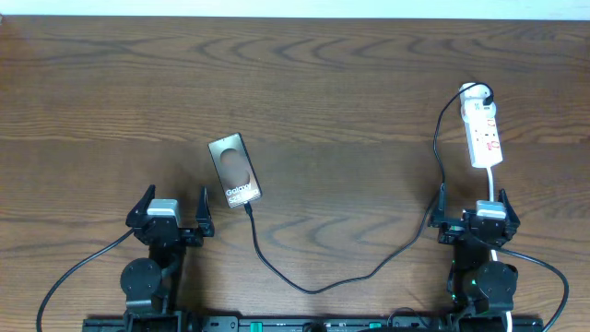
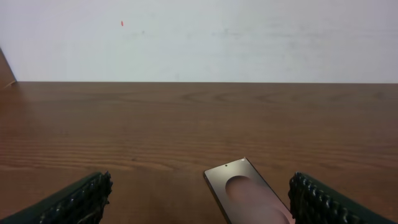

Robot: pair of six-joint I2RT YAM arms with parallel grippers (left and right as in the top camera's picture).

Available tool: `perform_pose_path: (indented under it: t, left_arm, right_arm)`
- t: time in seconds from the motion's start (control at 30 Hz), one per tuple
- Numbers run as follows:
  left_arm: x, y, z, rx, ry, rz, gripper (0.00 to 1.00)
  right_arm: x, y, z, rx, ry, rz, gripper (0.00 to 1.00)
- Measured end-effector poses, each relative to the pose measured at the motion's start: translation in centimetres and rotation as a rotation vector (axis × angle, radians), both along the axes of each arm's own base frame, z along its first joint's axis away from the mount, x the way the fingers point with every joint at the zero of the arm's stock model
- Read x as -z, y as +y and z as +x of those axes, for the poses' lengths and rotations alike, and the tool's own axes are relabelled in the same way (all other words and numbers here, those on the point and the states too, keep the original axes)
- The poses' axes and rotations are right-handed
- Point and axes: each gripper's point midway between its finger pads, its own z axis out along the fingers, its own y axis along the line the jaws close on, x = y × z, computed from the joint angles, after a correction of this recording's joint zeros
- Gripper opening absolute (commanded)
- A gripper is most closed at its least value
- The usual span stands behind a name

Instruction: Plug charger to phone and switch on socket

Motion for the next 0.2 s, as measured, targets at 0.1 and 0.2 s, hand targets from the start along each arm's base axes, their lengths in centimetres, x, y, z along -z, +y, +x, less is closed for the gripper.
perform_pose_path:
  t: [0.1, 0.2]
  left_arm:
    - [0.0, -0.01, 0.0, 0.0, 0.0, 0.0, 0.93]
    - [-0.01, 0.0, 0.0, 0.0, 0.0, 0.0, 0.93]
  right_arm:
    - [0.0, 0.0, 0.0, 0.0, 0.0, 0.0, 0.99]
    - [-0.01, 0.0, 0.0, 0.0, 0.0, 0.0, 0.99]
